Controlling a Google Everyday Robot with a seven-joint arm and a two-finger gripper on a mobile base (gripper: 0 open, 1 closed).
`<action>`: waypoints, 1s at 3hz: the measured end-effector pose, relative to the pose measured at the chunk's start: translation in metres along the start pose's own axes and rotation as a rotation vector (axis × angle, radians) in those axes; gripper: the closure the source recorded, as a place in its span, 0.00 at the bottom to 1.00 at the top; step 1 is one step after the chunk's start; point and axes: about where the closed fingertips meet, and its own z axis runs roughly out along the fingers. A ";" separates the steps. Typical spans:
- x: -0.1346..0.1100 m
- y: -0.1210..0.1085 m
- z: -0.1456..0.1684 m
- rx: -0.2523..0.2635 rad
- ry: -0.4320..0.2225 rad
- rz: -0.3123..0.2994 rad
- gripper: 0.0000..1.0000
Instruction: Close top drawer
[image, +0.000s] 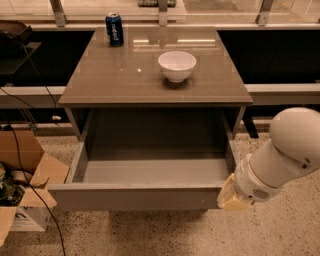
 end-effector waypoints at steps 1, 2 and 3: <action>0.010 -0.038 0.053 -0.021 -0.026 0.039 1.00; 0.010 -0.038 0.053 -0.021 -0.026 0.039 1.00; -0.002 -0.059 0.058 0.055 -0.039 0.052 1.00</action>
Offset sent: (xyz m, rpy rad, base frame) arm 0.1205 0.0154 -0.1113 0.0483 0.0193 -0.0848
